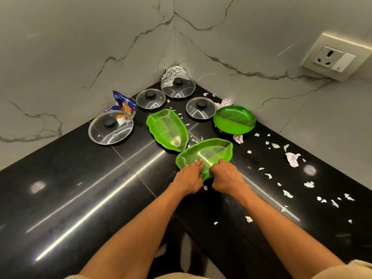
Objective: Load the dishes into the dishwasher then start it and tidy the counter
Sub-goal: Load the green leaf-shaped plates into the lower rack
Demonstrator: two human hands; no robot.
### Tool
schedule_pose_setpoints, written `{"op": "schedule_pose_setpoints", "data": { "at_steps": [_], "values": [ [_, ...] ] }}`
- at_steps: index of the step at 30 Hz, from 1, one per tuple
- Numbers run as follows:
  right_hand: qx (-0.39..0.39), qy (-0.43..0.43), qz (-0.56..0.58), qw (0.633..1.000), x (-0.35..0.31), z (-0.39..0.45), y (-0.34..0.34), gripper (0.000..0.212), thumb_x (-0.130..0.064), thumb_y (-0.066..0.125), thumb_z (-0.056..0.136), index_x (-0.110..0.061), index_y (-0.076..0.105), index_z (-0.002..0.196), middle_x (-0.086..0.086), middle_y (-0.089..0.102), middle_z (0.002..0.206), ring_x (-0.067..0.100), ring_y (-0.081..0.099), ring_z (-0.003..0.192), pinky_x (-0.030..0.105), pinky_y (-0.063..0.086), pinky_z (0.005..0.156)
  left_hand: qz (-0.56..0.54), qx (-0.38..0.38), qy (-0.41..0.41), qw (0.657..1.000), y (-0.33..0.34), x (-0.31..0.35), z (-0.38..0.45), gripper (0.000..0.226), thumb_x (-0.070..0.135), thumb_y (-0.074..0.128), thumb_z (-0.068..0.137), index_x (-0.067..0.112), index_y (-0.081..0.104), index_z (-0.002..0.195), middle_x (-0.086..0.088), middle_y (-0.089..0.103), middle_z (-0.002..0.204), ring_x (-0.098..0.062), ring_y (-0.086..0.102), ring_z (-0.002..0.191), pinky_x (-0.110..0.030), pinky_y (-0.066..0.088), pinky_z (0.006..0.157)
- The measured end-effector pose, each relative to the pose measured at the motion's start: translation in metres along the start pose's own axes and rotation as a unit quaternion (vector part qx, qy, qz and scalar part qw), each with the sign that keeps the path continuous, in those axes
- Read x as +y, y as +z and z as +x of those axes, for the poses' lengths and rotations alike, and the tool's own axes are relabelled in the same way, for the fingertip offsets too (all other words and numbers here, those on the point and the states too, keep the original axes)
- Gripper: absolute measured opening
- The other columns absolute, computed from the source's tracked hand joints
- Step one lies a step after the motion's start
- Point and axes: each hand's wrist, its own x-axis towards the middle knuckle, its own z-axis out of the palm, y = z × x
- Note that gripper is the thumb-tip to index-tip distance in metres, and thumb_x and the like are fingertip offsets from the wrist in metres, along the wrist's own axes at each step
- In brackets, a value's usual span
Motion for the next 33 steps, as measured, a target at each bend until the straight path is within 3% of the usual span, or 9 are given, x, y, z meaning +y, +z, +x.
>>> {"op": "schedule_pose_setpoints", "data": {
  "at_steps": [5,11,14,18,22,25,29,33],
  "values": [
    [0.027,-0.085,0.036,0.995,0.009,-0.009,0.012,0.023,-0.026,0.065,0.067,-0.019,0.071,0.088,0.000,0.063,0.083,0.023,0.052,0.090,0.031,0.036,0.061,-0.007,-0.002,0.009,1.000,0.005,0.003,-0.014,0.070,0.019,0.053,0.089,0.014,0.030,0.156,0.004,0.015,0.166,-0.015,0.013,0.152,-0.036,0.015,0.124],
    [0.040,-0.071,0.006,0.997,0.032,-0.022,0.030,0.052,-0.011,0.072,0.062,-0.013,0.066,0.114,0.007,0.059,0.116,0.029,0.056,0.102,0.037,0.054,0.070,0.016,0.007,0.016,1.000,0.021,0.006,-0.032,0.084,0.017,0.057,0.081,0.014,0.023,0.158,0.003,0.007,0.167,-0.011,0.004,0.153,-0.035,0.004,0.125],
    [0.062,-0.073,-0.009,0.995,0.033,-0.027,0.038,0.043,-0.005,0.072,0.058,-0.011,0.072,0.100,0.008,0.065,0.103,0.031,0.061,0.092,0.036,0.052,0.063,0.034,0.016,0.010,0.999,0.027,0.010,-0.037,0.088,0.010,0.058,0.077,0.014,0.022,0.158,0.002,0.007,0.167,-0.012,0.004,0.153,-0.035,0.005,0.125],
    [0.131,-0.114,0.008,0.985,0.034,-0.030,0.043,0.030,0.000,0.066,0.056,-0.009,0.073,0.084,0.006,0.071,0.089,0.031,0.064,0.080,0.035,0.055,0.067,0.051,0.053,0.002,0.997,0.033,0.011,-0.042,0.083,0.005,0.056,0.082,0.015,0.022,0.158,0.001,0.011,0.167,-0.013,0.008,0.153,-0.035,0.007,0.125],
    [0.202,-0.134,0.041,0.969,0.029,-0.029,0.030,0.026,0.004,0.061,0.058,-0.007,0.072,0.078,0.007,0.073,0.081,0.031,0.067,0.079,0.037,0.056,0.071,0.050,0.114,-0.009,0.992,0.023,0.009,-0.048,0.071,0.000,0.048,0.090,0.020,0.030,0.156,0.002,0.024,0.164,-0.016,0.023,0.150,-0.037,0.023,0.121],
    [0.227,-0.127,0.057,0.964,0.021,-0.022,0.019,0.028,0.005,0.059,0.058,-0.008,0.070,0.080,0.008,0.072,0.081,0.032,0.068,0.080,0.040,0.056,0.070,0.043,0.173,-0.024,0.984,0.006,0.008,-0.053,0.059,0.002,0.047,0.091,0.023,0.049,0.145,0.001,0.049,0.150,-0.023,0.047,0.137,-0.041,0.040,0.108],
    [0.258,-0.118,0.072,0.956,0.004,-0.030,0.009,0.052,0.011,0.068,0.054,-0.004,0.075,0.103,0.016,0.075,0.105,0.036,0.071,0.090,0.043,0.060,0.076,0.075,0.267,0.042,0.960,-0.011,0.002,-0.067,0.052,-0.009,0.063,0.067,0.011,0.074,0.114,-0.009,0.072,0.117,-0.032,0.070,0.102,-0.042,0.058,0.080],
    [0.271,-0.109,0.075,0.953,-0.012,-0.040,0.009,0.070,0.016,0.067,0.054,0.001,0.068,0.122,0.022,0.068,0.123,0.040,0.067,0.110,0.048,0.058,0.091,0.097,0.289,0.095,0.948,-0.018,-0.001,-0.086,0.055,-0.017,0.065,0.058,0.007,0.076,0.106,-0.010,0.074,0.112,-0.027,0.071,0.103,-0.041,0.059,0.083]
  ]
}}
